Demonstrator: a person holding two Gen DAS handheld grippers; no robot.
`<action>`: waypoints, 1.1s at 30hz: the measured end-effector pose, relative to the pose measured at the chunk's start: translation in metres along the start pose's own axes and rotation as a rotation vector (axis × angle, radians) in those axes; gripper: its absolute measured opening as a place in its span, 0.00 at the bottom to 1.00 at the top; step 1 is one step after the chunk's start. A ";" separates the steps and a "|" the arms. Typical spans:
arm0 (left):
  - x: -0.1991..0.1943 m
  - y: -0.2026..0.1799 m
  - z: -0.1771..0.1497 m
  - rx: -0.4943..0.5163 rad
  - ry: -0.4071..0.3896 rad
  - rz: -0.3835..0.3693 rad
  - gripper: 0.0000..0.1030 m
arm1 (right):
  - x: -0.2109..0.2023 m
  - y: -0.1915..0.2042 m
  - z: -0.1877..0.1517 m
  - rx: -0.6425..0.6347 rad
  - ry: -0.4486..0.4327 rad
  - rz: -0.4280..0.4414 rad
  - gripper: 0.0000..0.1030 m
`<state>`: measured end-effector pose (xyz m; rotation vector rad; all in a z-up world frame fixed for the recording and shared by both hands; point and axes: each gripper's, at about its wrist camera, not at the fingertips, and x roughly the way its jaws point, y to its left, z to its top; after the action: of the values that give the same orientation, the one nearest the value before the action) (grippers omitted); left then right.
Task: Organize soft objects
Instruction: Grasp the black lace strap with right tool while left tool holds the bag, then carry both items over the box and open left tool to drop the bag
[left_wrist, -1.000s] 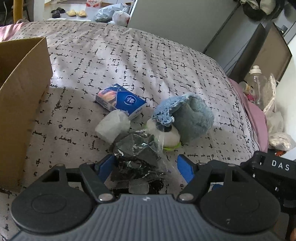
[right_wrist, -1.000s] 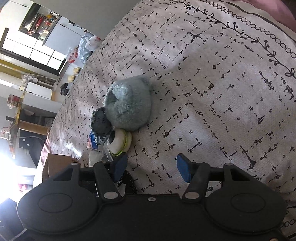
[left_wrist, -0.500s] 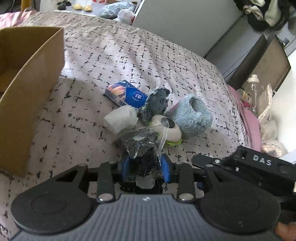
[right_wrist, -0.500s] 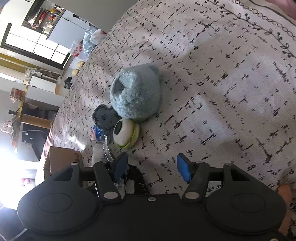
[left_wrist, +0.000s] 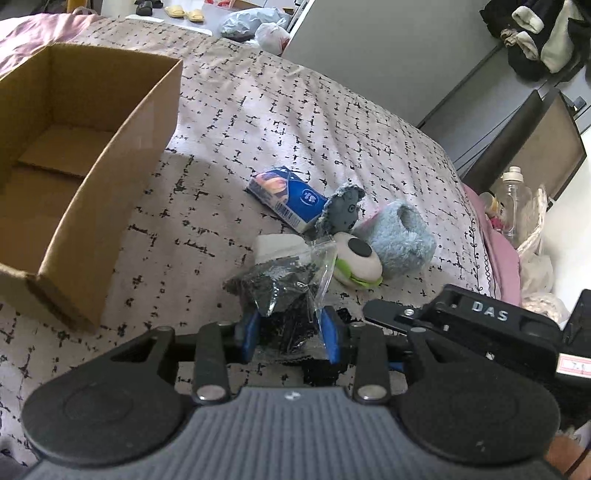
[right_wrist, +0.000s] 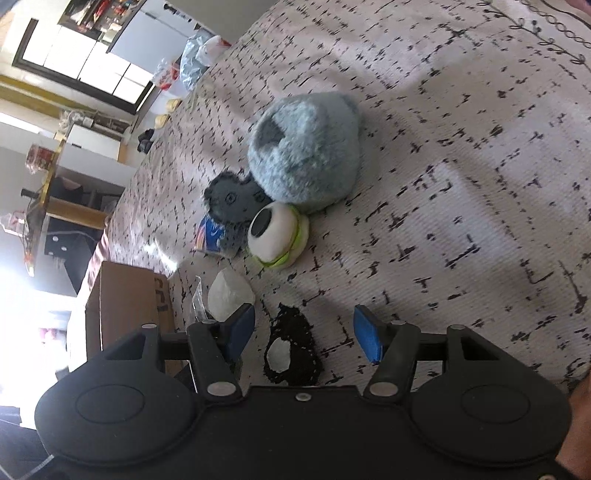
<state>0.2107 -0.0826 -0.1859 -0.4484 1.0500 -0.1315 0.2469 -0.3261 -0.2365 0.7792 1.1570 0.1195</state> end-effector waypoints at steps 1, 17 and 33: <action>-0.001 0.001 0.000 0.000 0.003 -0.002 0.34 | 0.002 0.002 -0.001 -0.007 0.005 -0.001 0.57; -0.014 0.019 -0.006 -0.020 0.013 0.057 0.34 | 0.022 0.021 -0.021 -0.142 0.072 -0.054 0.44; -0.060 -0.006 -0.005 0.081 -0.060 0.095 0.34 | -0.041 0.027 -0.022 -0.182 -0.027 0.065 0.21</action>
<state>0.1773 -0.0703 -0.1373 -0.3266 1.0013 -0.0752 0.2187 -0.3144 -0.1924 0.6551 1.0790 0.2634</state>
